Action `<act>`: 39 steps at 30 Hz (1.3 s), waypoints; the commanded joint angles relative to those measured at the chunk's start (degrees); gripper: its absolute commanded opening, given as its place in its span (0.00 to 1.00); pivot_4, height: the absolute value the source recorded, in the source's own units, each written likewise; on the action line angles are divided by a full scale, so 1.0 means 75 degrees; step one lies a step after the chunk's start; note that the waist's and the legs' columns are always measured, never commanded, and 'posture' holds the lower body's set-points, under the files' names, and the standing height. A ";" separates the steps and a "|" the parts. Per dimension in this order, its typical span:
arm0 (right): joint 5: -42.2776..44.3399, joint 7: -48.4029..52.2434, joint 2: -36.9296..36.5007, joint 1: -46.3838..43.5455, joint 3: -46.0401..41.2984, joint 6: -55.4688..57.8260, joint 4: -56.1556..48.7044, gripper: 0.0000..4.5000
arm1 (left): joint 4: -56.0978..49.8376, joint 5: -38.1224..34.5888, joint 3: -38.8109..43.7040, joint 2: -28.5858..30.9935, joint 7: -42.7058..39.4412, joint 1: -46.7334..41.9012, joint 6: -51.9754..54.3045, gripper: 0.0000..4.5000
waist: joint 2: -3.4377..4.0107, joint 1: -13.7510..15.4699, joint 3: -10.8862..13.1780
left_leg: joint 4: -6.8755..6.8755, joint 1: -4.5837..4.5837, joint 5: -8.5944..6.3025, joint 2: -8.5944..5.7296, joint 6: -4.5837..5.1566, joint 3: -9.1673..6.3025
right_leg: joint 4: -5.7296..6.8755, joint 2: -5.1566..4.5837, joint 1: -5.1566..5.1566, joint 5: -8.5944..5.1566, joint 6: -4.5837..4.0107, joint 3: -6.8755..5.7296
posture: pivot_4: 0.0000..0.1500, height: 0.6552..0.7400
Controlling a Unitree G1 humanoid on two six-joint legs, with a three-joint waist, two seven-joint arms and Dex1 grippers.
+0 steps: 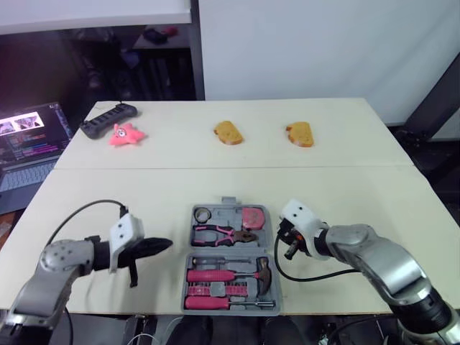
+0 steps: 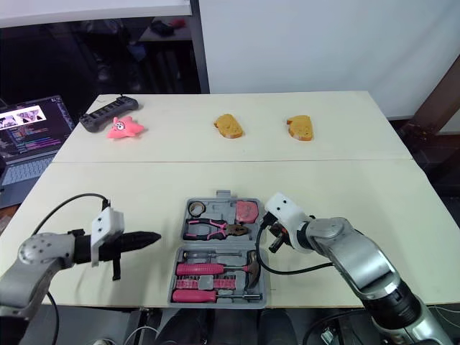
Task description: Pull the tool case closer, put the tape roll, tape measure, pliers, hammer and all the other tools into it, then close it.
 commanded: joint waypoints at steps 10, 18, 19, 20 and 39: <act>0.0876 0.0228 0.0286 0.0086 -0.0690 -0.0625 -0.0299 0.00 | 0.2034 0.0645 -0.1678 -0.1324 -0.0823 -0.0660 -0.2269 0.01 | 0.0000 -0.0012 0.0004 | 0.0006 -0.0002 0.0001 -0.0012 0.0001 -0.0002 | 0.0004 0.0007 -0.0001 0.0001 0.0000 -0.0004 | 1.00 1.00; 0.0995 -0.0101 0.0261 -0.0237 -0.0857 -0.0083 -0.0142 0.00 | 0.3356 0.1449 -0.2305 -0.1794 -0.0435 -0.0746 -0.3148 0.01 | 0.0002 0.0006 0.0003 | 0.0008 -0.0002 -0.0001 -0.0010 0.0004 -0.0003 | 0.0002 0.0004 0.0000 0.0001 -0.0001 -0.0004 | 1.00 1.00; 0.1014 -0.0142 0.0262 -0.0283 -0.0882 0.0003 -0.0113 0.00 | 0.3521 0.1604 -0.2385 -0.1796 -0.0365 -0.0788 -0.3224 0.01 | -0.0001 0.0017 0.0001 | 0.0008 -0.0003 -0.0001 -0.0012 0.0004 -0.0002 | 0.0002 0.0003 0.0000 0.0001 0.0000 -0.0003 | 1.00 1.00; 0.1041 -0.0180 0.0277 -0.0332 -0.0906 0.0097 -0.0091 0.00 | 0.3634 0.1717 -0.2458 -0.1769 -0.0329 -0.0818 -0.3227 0.01 | 0.0000 0.0031 0.0001 | 0.0009 -0.0001 -0.0001 -0.0012 0.0004 -0.0006 | 0.0002 0.0003 0.0004 0.0001 0.0000 -0.0006 | 1.00 1.00; 0.0973 -0.1586 0.2396 -0.1649 -0.1563 0.1805 0.2727 0.99 | 0.4299 0.2363 -0.3074 -0.1230 0.0247 -0.1353 -0.3180 0.00 | 0.0110 0.0011 -0.0063 | -0.0007 0.0083 -0.0001 -0.0014 0.0006 -0.0008 | 0.0003 0.0003 0.0078 -0.0005 0.0006 -0.0002 | 1.00 1.00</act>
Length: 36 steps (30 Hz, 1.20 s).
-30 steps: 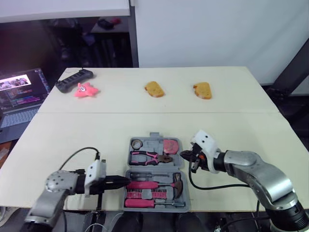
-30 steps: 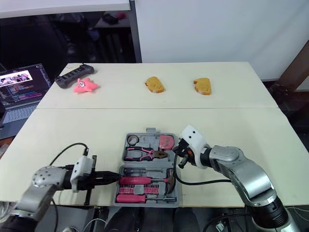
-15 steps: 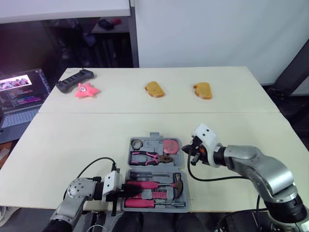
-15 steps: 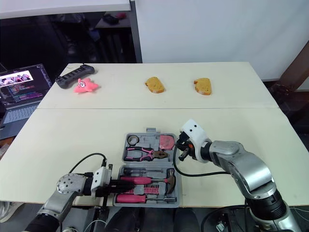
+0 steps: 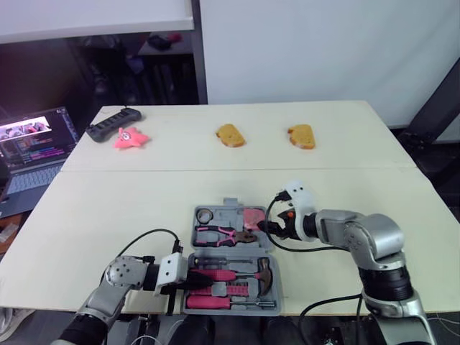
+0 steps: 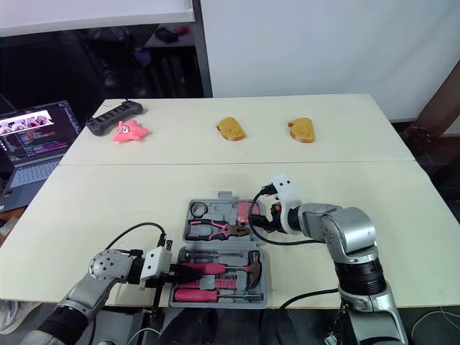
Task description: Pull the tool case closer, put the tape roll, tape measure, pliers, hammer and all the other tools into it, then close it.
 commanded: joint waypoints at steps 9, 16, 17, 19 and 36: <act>0.0354 0.0025 0.0952 -0.0427 -0.0921 -0.0216 0.1587 0.99 | 0.0878 0.0627 -0.0191 0.0267 0.0322 -0.0015 0.0138 0.00 | 0.0022 -0.0019 -0.0012 | 0.0000 0.0003 0.0000 -0.0002 0.0000 -0.0003 | 0.0005 0.0008 0.0000 0.0000 0.0000 0.0000 | 1.00 1.00; 0.0403 -0.0037 0.1360 -0.0668 -0.1352 -0.0610 0.2299 0.99 | 0.0915 0.0602 -0.0199 0.0293 0.0283 -0.0125 0.0126 0.00 | 0.0024 -0.0024 -0.0012 | 0.0000 0.0004 0.0000 -0.0003 0.0000 -0.0005 | 0.0008 0.0013 -0.0001 0.0000 0.0000 0.0001 | 1.00 1.00; 0.0440 -0.0033 0.1413 -0.0665 -0.1425 -0.0656 0.2363 0.99 | 0.0925 0.0602 -0.0196 0.0300 0.0282 -0.0137 0.0119 0.00 | 0.0025 -0.0025 -0.0012 | 0.0000 0.0004 0.0000 -0.0003 0.0000 -0.0005 | 0.0008 0.0013 -0.0002 0.0000 0.0000 0.0001 | 1.00 1.00; 0.0593 -0.0021 0.1558 -0.0692 -0.1654 -0.0726 0.2466 0.99 | 0.0936 0.0604 -0.0203 0.0329 0.0264 -0.0152 0.0105 0.00 | 0.0025 -0.0027 -0.0012 | -0.0001 0.0005 0.0001 -0.0003 0.0000 -0.0005 | 0.0009 0.0014 -0.0001 0.0000 0.0000 0.0001 | 1.00 1.00; 0.1439 0.0803 0.1177 -0.0644 -0.1649 -0.0687 0.1915 0.99 | 0.0768 0.0507 -0.0079 0.0391 0.0368 -0.0211 0.0256 0.00 | 0.0035 -0.0066 -0.0009 | -0.0005 0.0005 0.0001 0.0001 0.0001 -0.0006 | 0.0010 0.0022 -0.0010 -0.0001 -0.0001 0.0007 | 1.00 1.00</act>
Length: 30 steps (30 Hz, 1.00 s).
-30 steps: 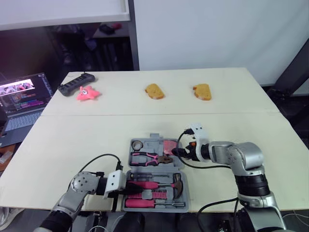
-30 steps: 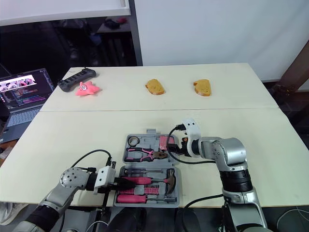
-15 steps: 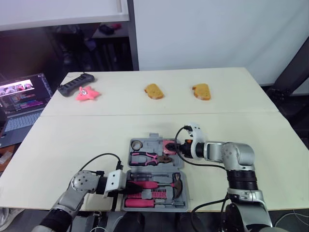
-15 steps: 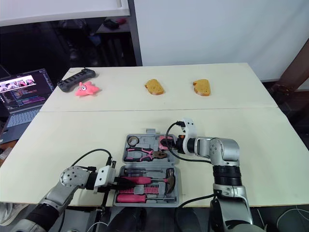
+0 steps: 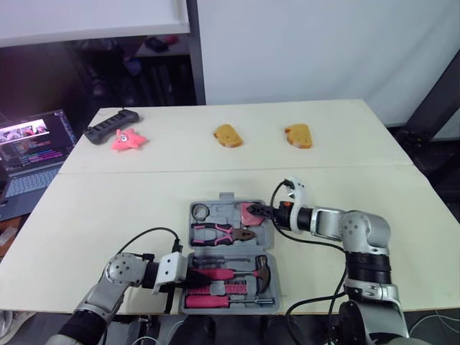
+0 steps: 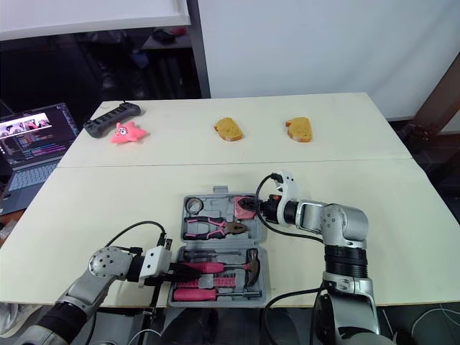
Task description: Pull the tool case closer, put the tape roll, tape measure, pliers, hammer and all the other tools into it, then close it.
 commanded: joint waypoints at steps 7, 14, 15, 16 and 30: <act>0.0500 0.0638 -0.0339 -0.0164 0.0318 -0.0147 -0.0515 0.99 | 0.0026 0.0226 0.0319 0.0298 0.0458 -0.0086 0.0858 0.00 | -0.0001 0.0005 0.0007 | 0.0000 -0.0007 0.0000 0.0000 0.0000 0.0000 | 0.0000 0.0000 -0.0007 0.0000 0.0000 0.0001 | 1.00 1.00; 0.0606 0.0763 -0.0520 -0.0182 0.0409 -0.0213 -0.0591 0.99 | -0.1397 -0.0462 0.0842 0.0729 0.0478 0.0059 0.1926 0.00 | -0.0010 -0.0025 0.0035 | -0.0007 -0.0021 0.0000 0.0007 0.0000 0.0001 | 0.0005 0.0013 -0.0035 0.0000 -0.0001 0.0009 | 1.00 1.00; 0.0629 0.0784 -0.0548 -0.0182 0.0420 -0.0219 -0.0610 0.99 | -0.1690 -0.0643 0.0974 0.0838 0.0472 0.0114 0.2167 0.00 | -0.0019 -0.0029 0.0050 | -0.0008 -0.0025 0.0000 0.0009 0.0000 -0.0001 | 0.0006 0.0016 -0.0040 0.0000 -0.0002 0.0009 | 1.00 1.00; 0.0647 0.0802 -0.0577 -0.0183 0.0431 -0.0223 -0.0629 0.99 | -0.1976 -0.0817 0.1108 0.0941 0.0467 0.0187 0.2407 0.00 | -0.0027 -0.0030 0.0063 | -0.0009 -0.0029 0.0000 0.0010 0.0000 -0.0001 | 0.0007 0.0017 -0.0047 0.0000 -0.0003 0.0010 | 1.00 1.00; 0.2534 0.1707 -0.2190 0.0801 0.0433 0.0727 -0.4337 0.99 | -0.3288 -0.2843 0.3727 0.2476 -0.0021 0.1796 0.4676 0.00 | -0.0037 0.0012 0.0123 | -0.0012 -0.0164 -0.0004 0.0012 0.0005 0.0012 | 0.0001 0.0004 -0.0183 0.0000 -0.0002 0.0024 | 1.00 1.00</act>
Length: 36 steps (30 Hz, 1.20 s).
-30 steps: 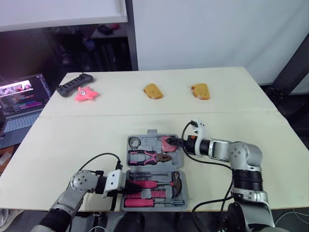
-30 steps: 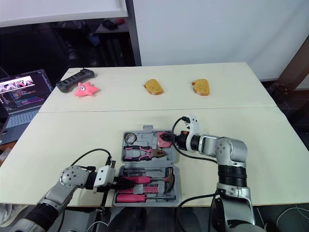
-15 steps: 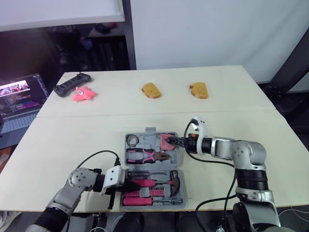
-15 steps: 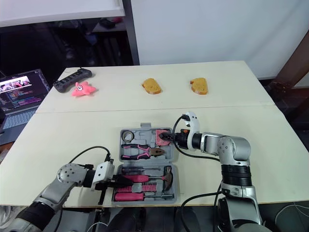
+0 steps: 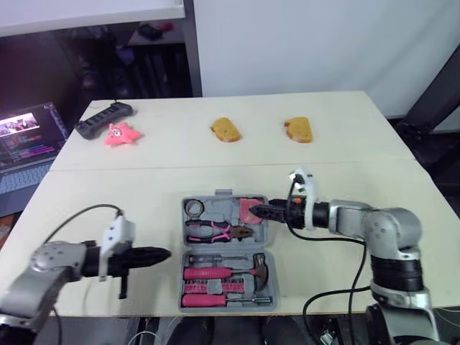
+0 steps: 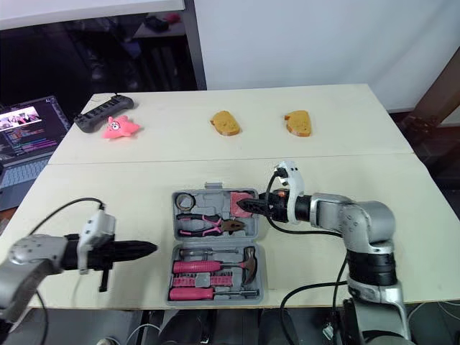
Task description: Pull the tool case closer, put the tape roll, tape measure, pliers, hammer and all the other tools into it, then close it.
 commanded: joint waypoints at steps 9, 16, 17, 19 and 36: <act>0.3769 0.0497 -0.2606 0.2077 -0.1987 0.0462 -0.3973 0.99 | 0.0037 -0.0471 0.0954 0.0305 -0.0632 0.0028 0.0200 0.00 | -0.0089 0.0072 0.0057 | 0.0031 -0.0008 -0.0001 -0.0003 0.0001 0.0010 | -0.0011 -0.0027 0.0023 0.0001 0.0003 -0.0009 | 1.00 1.00; -0.0653 0.2376 -0.4270 0.5767 -0.3146 -0.3711 -0.3753 0.99 | -0.0513 -0.0550 0.1955 0.0736 -0.0915 0.0693 0.0279 0.00 | -0.0112 0.0081 0.0067 | 0.0027 0.0004 -0.0010 -0.0003 0.0014 0.0047 | -0.0018 -0.0026 0.0041 -0.0010 0.0018 -0.0015 | 1.00 1.00; -0.1059 0.2658 -0.4259 0.6179 -0.3223 -0.4284 -0.3582 0.99 | -0.0510 -0.0460 0.2006 0.0761 -0.0931 0.0790 0.0235 0.00 | -0.0114 0.0080 0.0068 | 0.0027 0.0006 -0.0011 -0.0004 0.0016 0.0061 | -0.0019 -0.0027 0.0044 -0.0010 0.0020 -0.0015 | 1.00 1.00; -0.1542 0.3085 -0.4136 0.6692 -0.3314 -0.5153 -0.3302 0.99 | -0.0474 -0.0402 0.2090 0.0780 -0.0985 0.0913 0.0202 0.00 | -0.0119 0.0060 0.0070 | 0.0029 0.0014 -0.0011 -0.0001 0.0016 0.0069 | -0.0018 -0.0028 0.0052 -0.0009 0.0020 -0.0011 | 1.00 1.00; -0.2361 0.3669 -0.3716 0.6946 -0.2819 -0.6926 -0.2421 0.99 | -0.0287 -0.0429 0.2150 0.0702 -0.0925 0.0573 0.0184 0.00 | -0.0145 0.0110 0.0093 | 0.0038 0.0049 -0.0012 0.0006 0.0015 0.0031 | -0.0028 -0.0032 0.0100 -0.0022 -0.0005 -0.0010 | 1.00 1.00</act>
